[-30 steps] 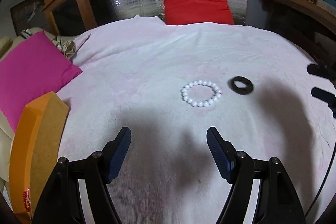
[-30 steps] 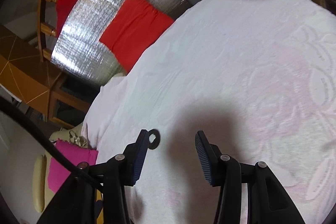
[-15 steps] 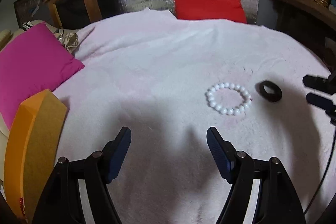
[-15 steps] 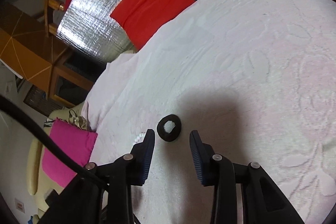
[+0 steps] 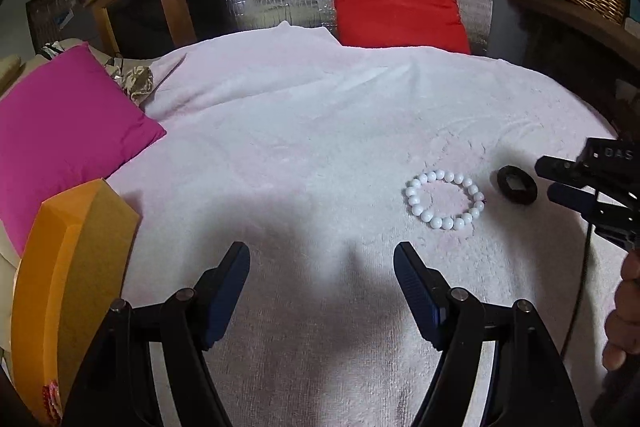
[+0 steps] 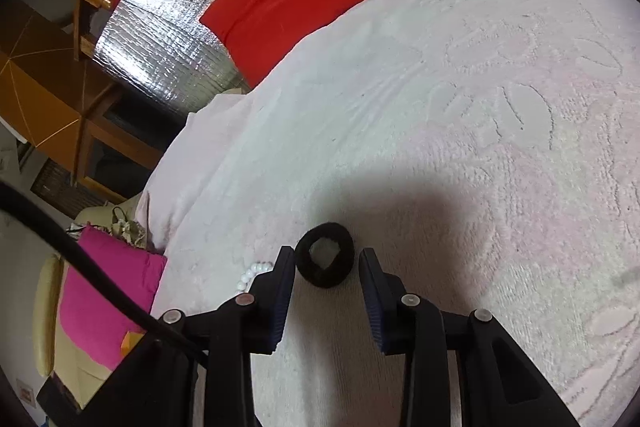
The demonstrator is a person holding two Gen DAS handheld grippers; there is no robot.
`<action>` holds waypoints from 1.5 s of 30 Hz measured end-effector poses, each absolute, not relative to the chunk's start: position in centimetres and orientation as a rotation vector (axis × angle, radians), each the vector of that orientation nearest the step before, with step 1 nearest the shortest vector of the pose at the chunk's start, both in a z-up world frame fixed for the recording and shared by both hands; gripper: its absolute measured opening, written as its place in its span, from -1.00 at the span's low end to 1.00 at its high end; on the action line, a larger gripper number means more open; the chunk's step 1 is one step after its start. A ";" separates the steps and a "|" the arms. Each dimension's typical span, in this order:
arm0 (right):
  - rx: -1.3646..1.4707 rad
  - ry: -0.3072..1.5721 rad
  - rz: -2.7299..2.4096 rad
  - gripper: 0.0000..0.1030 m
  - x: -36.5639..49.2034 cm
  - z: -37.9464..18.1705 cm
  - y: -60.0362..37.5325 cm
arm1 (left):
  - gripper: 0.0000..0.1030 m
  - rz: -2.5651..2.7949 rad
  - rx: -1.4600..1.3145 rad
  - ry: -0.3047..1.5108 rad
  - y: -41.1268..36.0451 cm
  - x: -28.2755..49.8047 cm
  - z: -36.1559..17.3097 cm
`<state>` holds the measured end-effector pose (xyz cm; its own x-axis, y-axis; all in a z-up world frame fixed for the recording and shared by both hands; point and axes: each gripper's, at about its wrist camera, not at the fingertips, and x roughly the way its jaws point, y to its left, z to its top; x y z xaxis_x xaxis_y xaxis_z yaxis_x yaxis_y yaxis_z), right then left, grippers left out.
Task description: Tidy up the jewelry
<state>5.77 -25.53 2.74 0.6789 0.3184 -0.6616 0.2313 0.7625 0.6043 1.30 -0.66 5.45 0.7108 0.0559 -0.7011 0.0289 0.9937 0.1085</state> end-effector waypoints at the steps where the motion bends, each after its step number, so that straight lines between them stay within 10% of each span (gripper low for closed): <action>1: 0.718 0.840 0.043 -0.31 6.0 2.7 -25.4 | 0.46 0.014 0.120 0.780 -0.7 1.3 5.4; 11: 0.609 0.859 -0.011 -0.77 7.1 1.9 -23.7 | 0.46 0.013 0.111 0.789 -0.4 1.6 5.4; 45: 0.666 0.852 0.063 -0.80 -3.0 2.5 -31.8 | 0.46 -0.188 0.068 0.862 -8.7 6.3 3.1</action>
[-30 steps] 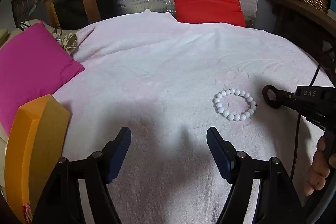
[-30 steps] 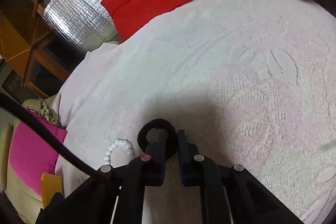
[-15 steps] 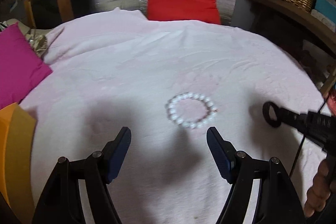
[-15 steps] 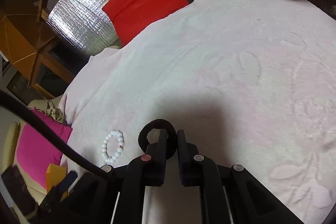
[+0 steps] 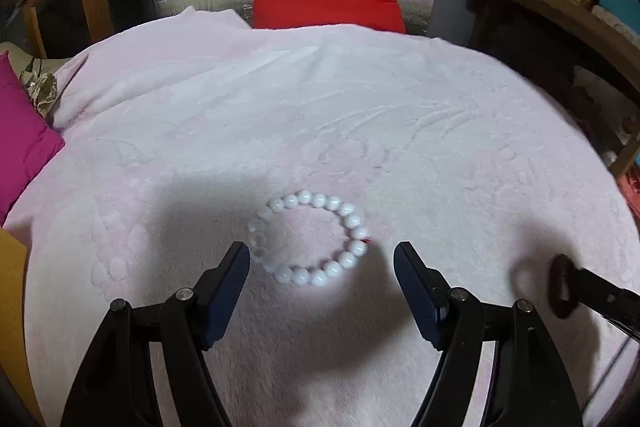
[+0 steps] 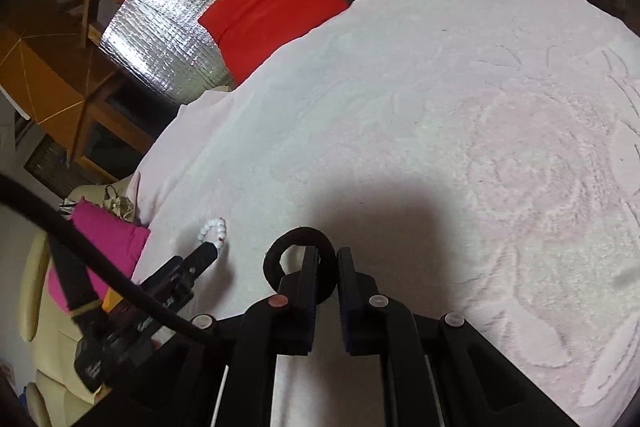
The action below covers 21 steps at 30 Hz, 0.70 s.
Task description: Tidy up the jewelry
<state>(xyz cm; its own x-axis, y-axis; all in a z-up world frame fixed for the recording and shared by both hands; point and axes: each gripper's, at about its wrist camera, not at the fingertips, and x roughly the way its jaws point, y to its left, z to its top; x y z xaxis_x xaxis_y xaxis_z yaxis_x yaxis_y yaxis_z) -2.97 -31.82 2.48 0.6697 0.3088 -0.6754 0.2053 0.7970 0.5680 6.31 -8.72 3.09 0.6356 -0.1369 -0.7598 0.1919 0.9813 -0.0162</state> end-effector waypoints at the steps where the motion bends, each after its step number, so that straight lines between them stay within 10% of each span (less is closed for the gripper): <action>1: 0.677 0.854 0.066 -0.80 -2.9 2.4 -32.0 | 0.46 -0.173 0.070 0.865 -8.6 6.7 2.9; 11: 0.673 0.862 0.094 -0.80 -1.6 2.2 -31.3 | 0.44 -0.160 0.023 0.887 -8.2 8.8 1.8; 16: 0.661 0.862 0.087 -0.80 -1.4 2.1 -30.9 | -0.54 -0.211 0.031 0.876 -8.3 8.1 2.3; 21: 0.638 0.857 0.088 -0.80 -1.4 2.4 -30.0 | -0.65 -0.251 0.002 0.902 -7.5 7.1 2.8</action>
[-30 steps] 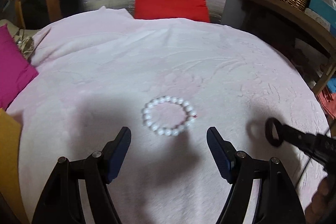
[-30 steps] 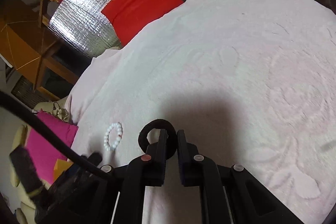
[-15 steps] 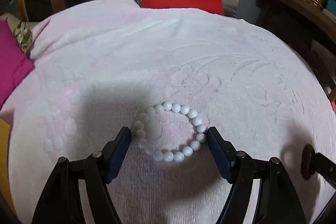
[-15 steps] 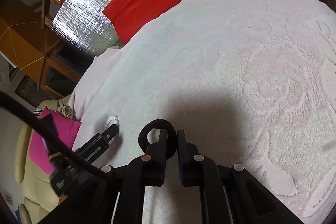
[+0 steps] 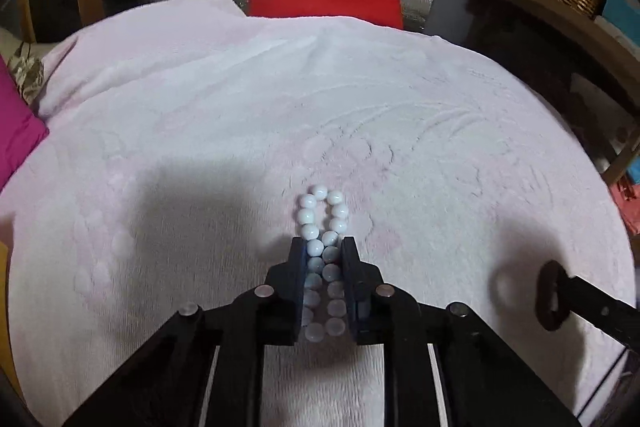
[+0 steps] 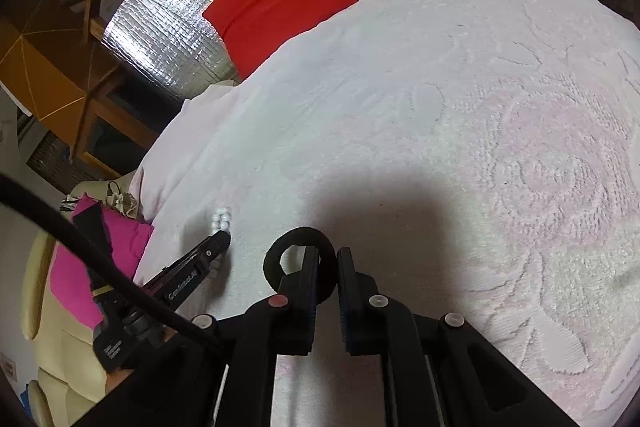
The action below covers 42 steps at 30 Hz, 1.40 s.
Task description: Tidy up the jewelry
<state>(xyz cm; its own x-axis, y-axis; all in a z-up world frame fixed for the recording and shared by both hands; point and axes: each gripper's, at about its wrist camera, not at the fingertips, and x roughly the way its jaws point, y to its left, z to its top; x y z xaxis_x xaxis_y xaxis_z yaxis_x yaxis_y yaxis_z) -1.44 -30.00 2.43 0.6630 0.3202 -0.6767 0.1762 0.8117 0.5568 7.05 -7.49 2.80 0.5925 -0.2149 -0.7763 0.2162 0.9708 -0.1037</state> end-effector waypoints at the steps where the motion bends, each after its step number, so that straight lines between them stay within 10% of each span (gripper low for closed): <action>1: 0.631 0.856 0.090 -0.80 -1.5 2.6 -29.7 | -0.65 -0.257 -0.009 0.911 -7.2 6.8 2.9; 22: 0.425 0.943 0.102 -0.74 -1.9 2.3 -21.7 | -0.83 -0.286 0.067 1.027 -1.4 0.4 2.2; 26: 0.373 0.946 0.068 -0.73 -2.3 2.4 -21.6 | 0.12 -0.318 0.057 1.048 0.1 0.3 2.4; 32: 0.374 0.950 0.054 -0.11 -2.2 3.2 -22.0 | 0.27 -0.332 0.086 0.993 2.8 -0.6 3.8; 42: 0.277 0.955 0.060 -0.50 -1.8 2.5 -21.0 | 0.30 -0.270 0.082 1.012 1.4 2.2 1.7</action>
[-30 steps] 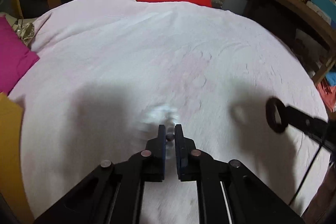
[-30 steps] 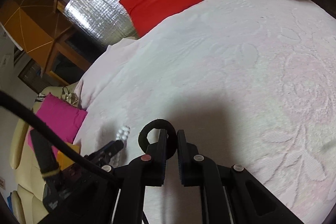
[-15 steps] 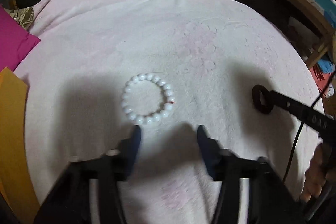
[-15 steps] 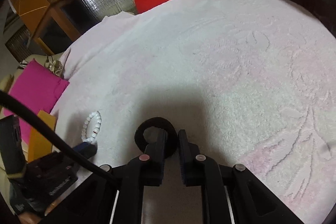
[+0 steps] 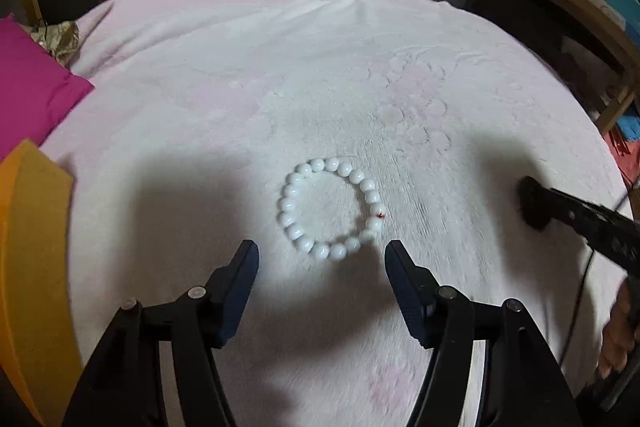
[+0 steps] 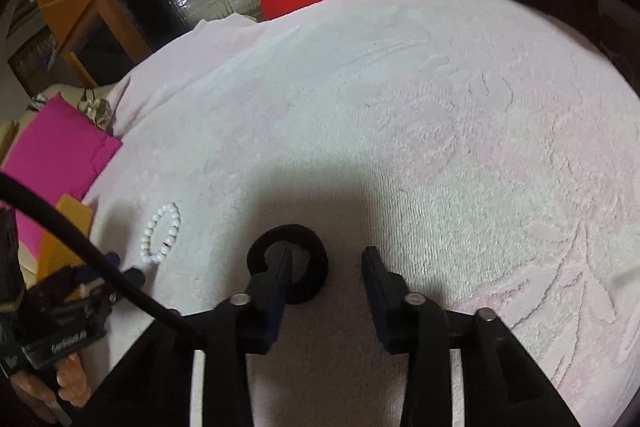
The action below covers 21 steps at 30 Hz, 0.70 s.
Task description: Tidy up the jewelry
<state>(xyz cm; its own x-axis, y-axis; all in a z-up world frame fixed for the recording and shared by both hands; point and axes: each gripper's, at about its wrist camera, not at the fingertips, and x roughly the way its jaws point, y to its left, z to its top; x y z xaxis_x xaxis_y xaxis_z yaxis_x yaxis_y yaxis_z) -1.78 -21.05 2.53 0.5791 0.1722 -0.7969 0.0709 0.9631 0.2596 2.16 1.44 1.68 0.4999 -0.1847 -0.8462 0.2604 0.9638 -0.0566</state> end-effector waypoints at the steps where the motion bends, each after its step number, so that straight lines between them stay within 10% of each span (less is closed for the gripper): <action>1: 0.271 0.953 0.062 -0.62 -1.7 2.5 -21.1 | 0.31 -0.263 0.085 1.017 1.2 2.3 1.4; 5: 0.251 0.943 0.065 -0.78 -1.5 2.6 -21.0 | 0.30 -0.246 0.089 0.981 0.3 2.6 1.2; 8: 0.254 0.935 0.071 -0.78 -1.6 2.9 -21.0 | -0.46 -0.290 0.059 0.978 -0.1 2.7 1.1; 12: 0.269 0.944 0.073 -0.78 -1.6 3.0 -21.1 | -0.81 -0.283 0.098 0.950 -1.0 2.2 1.5; 21: 0.255 0.932 0.088 -0.78 -1.9 3.6 -20.3 | -0.81 -0.276 0.077 0.877 -0.6 0.4 4.5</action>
